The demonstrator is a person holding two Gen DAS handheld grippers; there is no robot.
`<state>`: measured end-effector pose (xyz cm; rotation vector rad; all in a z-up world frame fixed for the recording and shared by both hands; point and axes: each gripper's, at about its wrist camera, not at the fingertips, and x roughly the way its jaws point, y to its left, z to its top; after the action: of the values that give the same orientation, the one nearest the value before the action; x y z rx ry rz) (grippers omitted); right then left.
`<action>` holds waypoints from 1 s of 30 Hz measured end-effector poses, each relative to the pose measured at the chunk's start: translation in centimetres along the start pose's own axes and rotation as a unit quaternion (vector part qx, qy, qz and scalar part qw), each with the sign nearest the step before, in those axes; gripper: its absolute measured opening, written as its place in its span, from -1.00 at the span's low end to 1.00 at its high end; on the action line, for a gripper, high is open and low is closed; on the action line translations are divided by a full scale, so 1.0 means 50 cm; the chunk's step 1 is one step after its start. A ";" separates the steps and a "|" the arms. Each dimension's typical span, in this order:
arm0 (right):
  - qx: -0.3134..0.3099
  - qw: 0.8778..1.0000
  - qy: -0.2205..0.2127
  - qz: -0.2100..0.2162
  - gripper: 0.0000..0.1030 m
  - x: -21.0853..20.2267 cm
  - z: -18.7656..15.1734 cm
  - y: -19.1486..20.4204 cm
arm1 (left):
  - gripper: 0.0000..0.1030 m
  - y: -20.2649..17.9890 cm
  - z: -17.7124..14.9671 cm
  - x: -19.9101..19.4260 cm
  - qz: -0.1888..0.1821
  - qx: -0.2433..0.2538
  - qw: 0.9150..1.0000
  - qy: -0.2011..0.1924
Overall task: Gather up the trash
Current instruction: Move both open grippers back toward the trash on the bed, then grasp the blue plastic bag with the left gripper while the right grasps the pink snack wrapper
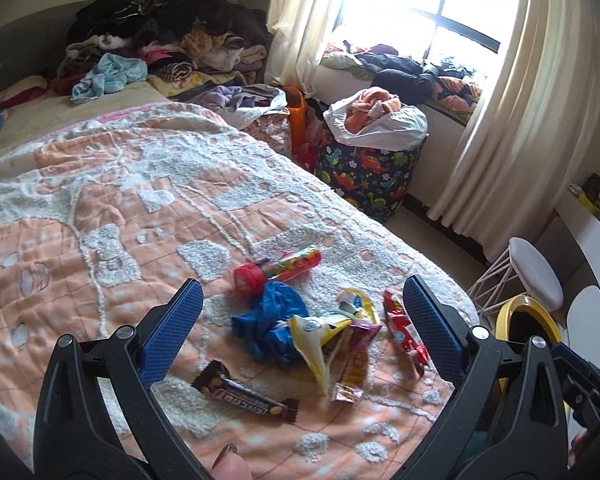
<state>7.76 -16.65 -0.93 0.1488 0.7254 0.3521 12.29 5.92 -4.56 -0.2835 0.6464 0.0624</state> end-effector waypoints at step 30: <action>-0.021 0.983 0.176 0.041 -0.46 0.309 -0.063 0.129 | -0.37 0.094 -0.054 0.128 -0.033 -0.043 0.991 0.124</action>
<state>14.65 -4.95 -11.21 0.0765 1.0621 0.4799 15.12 9.46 -11.60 -0.3991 0.8819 -0.0096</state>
